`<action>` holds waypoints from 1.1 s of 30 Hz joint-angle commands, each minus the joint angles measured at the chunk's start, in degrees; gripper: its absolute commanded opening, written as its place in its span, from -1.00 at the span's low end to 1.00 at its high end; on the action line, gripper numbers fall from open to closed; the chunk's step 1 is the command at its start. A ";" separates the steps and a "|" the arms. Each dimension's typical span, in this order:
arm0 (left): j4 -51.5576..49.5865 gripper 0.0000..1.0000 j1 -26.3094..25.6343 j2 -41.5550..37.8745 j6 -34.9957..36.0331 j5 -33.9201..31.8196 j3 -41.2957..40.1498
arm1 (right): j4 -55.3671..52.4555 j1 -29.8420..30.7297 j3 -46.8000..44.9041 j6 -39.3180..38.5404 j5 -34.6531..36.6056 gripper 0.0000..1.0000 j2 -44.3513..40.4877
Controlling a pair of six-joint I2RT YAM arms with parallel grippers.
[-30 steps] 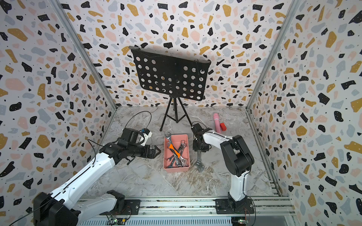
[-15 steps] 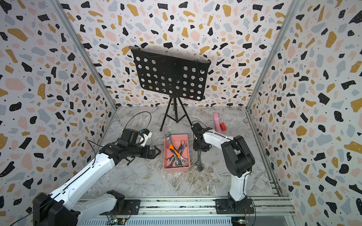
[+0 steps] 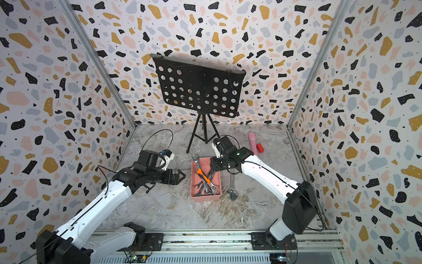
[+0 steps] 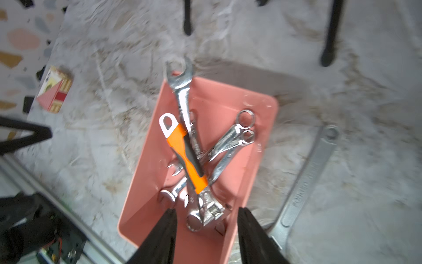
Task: Take out the wrench from the storage box
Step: Place the wrench at the center of the board, then pick up the wrench from the storage box.
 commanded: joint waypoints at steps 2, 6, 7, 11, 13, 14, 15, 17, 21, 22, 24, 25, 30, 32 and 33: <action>0.23 1.00 0.41 -1.68 0.53 -0.24 0.55 | 2.64 2.77 1.32 -7.06 -2.13 0.03 4.04; 0.14 1.00 0.57 -2.32 0.13 -0.16 -0.07 | 4.58 3.66 1.57 -9.53 -1.72 0.03 8.01; 0.14 1.00 0.52 -2.56 0.15 -0.10 -0.26 | 4.72 3.84 1.82 -10.68 -1.55 0.04 9.03; 0.24 1.00 0.60 -2.49 -0.11 0.59 -0.51 | 6.19 4.10 2.18 -12.70 -2.47 0.05 11.73; 0.22 1.00 0.61 -2.41 -0.20 0.72 -0.51 | 6.39 4.28 2.42 -12.64 -2.96 0.04 13.12; 0.29 1.00 0.65 -2.34 -0.20 0.79 -0.49 | 6.93 4.28 2.32 -12.65 -3.34 0.04 13.75; 0.31 1.00 0.62 -2.34 -0.16 0.88 -0.53 | 7.45 4.37 2.14 -12.99 -3.76 0.04 14.45; 0.35 1.00 0.64 -2.32 -0.27 1.05 -0.53 | 7.79 4.37 2.36 -13.57 -3.95 0.04 15.74; 0.31 1.00 0.63 -2.58 -0.22 1.09 -0.75 | 8.31 4.37 2.22 -13.25 -4.28 0.01 17.25; 0.31 1.00 0.68 -2.58 -0.24 1.15 -0.82 | 8.61 4.32 2.14 -12.93 -4.44 -0.02 17.40; 0.26 1.00 0.68 -2.67 -0.27 1.09 -1.04 | 8.55 4.32 2.67 -12.50 -4.48 -0.11 17.84; 0.31 1.00 0.69 -2.72 -0.32 1.08 -1.06 | 8.41 4.37 2.88 -12.35 -4.49 -0.16 17.97; 0.31 1.00 0.62 -2.93 -0.21 1.15 -1.26 | 7.76 4.37 3.17 -12.13 -3.40 -0.46 17.43; 0.31 1.00 0.64 -2.98 -0.12 1.17 -1.41 | 7.23 4.37 3.29 -11.91 -2.76 -0.53 16.68; 0.30 1.00 0.68 -2.94 -0.12 1.15 -1.46 | 7.30 4.37 3.30 -11.77 -2.42 -0.54 16.13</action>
